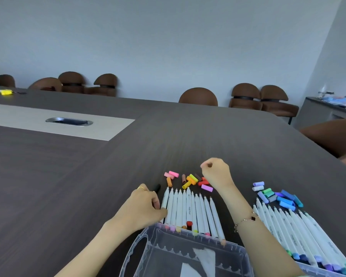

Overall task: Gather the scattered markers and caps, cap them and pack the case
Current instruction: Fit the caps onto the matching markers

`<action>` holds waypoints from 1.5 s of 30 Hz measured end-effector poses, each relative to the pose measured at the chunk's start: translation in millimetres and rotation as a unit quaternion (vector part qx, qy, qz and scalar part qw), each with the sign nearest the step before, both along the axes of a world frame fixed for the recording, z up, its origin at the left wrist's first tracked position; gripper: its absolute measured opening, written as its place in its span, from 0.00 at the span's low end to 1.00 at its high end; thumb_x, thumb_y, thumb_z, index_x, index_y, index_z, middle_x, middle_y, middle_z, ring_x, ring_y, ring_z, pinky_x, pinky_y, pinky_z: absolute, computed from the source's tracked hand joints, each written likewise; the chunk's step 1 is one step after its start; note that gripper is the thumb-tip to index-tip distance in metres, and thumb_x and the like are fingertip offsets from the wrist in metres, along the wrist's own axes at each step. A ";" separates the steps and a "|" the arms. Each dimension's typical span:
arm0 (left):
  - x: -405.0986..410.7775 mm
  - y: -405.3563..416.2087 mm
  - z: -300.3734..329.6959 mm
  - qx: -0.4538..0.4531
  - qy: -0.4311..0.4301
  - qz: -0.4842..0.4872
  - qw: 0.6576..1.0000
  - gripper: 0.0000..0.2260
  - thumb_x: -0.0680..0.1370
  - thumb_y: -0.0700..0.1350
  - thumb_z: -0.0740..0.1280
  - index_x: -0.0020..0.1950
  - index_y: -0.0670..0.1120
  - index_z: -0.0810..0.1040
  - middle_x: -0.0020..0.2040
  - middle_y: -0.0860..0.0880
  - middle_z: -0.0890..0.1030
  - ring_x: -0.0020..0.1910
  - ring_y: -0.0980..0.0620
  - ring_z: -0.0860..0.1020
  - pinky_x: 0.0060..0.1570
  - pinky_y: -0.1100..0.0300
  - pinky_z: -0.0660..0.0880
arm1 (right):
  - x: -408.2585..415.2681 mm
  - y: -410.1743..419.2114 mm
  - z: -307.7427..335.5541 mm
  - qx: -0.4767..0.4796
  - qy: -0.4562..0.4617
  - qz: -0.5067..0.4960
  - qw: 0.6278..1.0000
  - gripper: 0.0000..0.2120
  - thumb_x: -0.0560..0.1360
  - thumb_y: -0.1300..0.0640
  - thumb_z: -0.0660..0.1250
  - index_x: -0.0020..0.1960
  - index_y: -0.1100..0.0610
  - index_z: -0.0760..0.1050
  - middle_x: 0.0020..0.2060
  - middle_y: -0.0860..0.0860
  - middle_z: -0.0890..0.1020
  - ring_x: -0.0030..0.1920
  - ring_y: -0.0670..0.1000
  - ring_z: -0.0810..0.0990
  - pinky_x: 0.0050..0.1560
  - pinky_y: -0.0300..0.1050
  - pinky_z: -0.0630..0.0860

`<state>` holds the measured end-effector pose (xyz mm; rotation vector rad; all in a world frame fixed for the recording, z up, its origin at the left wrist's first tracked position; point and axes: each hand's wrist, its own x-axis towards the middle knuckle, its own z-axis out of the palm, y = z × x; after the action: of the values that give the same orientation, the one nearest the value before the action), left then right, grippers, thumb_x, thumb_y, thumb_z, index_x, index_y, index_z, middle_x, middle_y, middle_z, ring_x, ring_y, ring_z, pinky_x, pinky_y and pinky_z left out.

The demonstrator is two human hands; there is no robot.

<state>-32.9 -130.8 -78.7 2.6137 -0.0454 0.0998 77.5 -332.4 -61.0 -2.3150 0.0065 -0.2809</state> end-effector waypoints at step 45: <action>13.6 25.0 9.5 -0.262 0.033 0.087 0.961 0.11 0.79 0.49 0.58 0.46 0.45 0.77 0.32 0.52 0.79 0.39 0.54 0.75 0.42 0.62 0.70 | 14.6 66.7 -15.4 -0.223 -0.035 0.195 0.954 0.05 0.75 0.49 0.68 0.46 0.50 0.80 0.42 0.47 0.71 0.41 0.51 0.78 0.46 0.47 0.78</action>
<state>-19.3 -105.8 -69.2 2.0834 0.2085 0.0733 92.1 -265.7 -76.3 -2.6792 -0.6017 -0.1722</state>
